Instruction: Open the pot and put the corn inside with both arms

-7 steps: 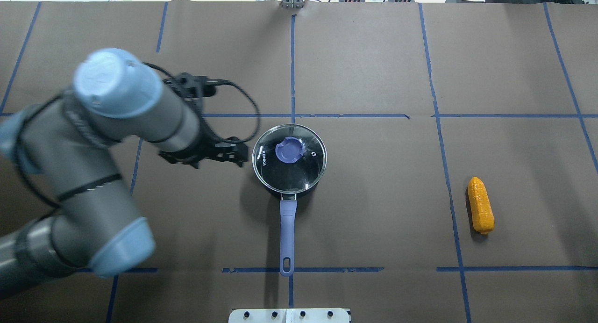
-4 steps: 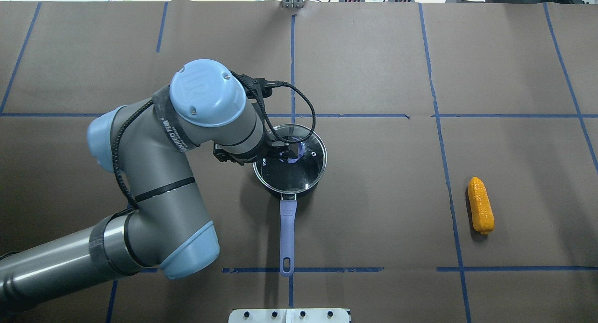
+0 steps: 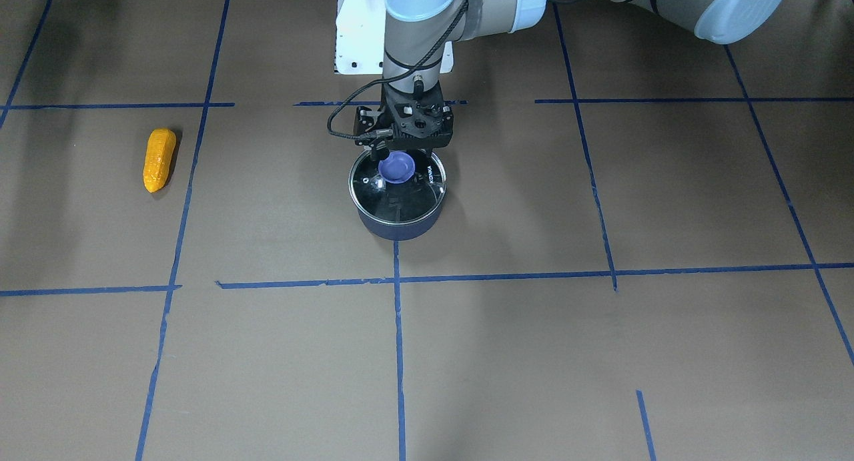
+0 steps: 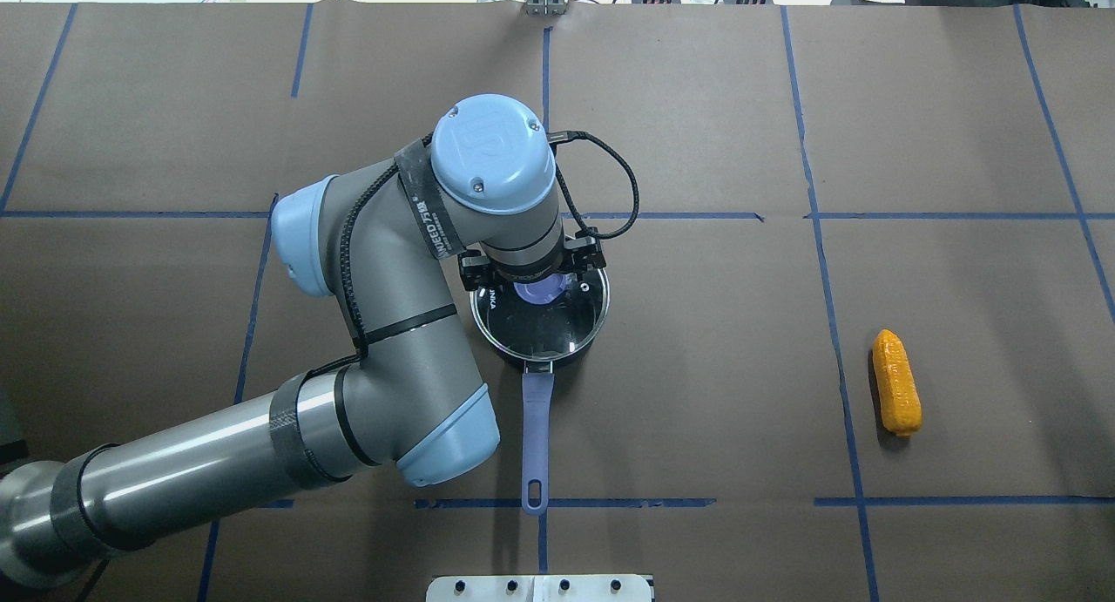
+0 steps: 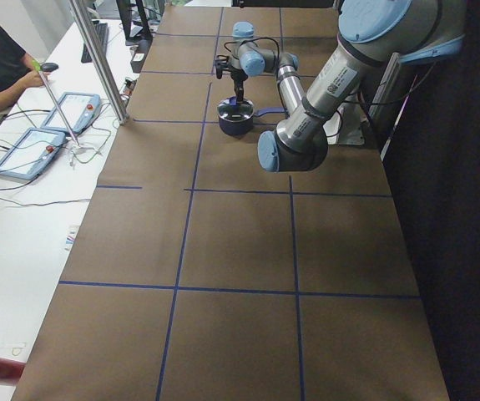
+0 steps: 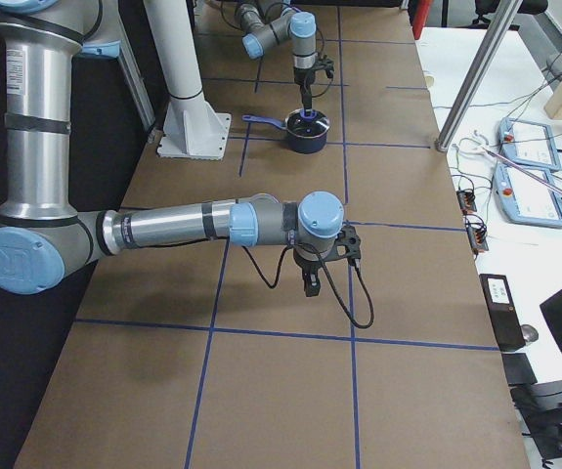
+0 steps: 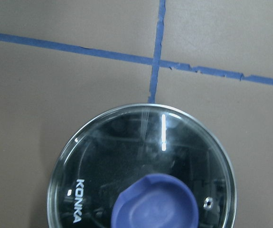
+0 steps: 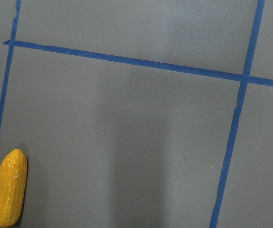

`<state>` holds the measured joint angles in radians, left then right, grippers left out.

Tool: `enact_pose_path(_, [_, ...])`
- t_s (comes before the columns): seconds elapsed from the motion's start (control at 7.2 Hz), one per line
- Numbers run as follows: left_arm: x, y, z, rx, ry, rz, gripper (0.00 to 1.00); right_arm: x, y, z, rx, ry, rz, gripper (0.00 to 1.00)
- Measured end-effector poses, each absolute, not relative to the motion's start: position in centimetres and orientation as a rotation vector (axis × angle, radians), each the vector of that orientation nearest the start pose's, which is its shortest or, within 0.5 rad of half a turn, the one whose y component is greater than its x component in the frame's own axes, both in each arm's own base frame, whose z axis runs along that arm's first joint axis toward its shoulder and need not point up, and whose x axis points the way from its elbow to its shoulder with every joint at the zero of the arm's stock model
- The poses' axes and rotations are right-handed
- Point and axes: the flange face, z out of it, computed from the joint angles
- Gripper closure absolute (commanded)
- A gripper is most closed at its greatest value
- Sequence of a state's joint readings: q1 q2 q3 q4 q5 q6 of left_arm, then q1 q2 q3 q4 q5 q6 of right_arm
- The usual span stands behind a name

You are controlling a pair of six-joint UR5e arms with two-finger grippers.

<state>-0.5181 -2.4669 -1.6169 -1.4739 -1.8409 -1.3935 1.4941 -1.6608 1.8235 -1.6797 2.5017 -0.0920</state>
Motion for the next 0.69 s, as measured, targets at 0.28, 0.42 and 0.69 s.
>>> enact_pose_path(0.28, [56.5,-44.6,10.3,0.058,0.851,-0.223,0.00,1.9,-45.4,57.7,0.055,-0.932,-0.180,0.00])
enact_pose_path(0.42, [56.9,-44.8,10.5,0.058,0.841,-0.226,0.01,1.9,-45.4,57.8,0.054,-0.932,-0.180,0.00])
enact_pose_path(0.69, [57.2,-44.9,11.0,0.056,0.830,-0.229,0.79,1.9,-45.4,57.9,0.052,-0.932,-0.179,0.00])
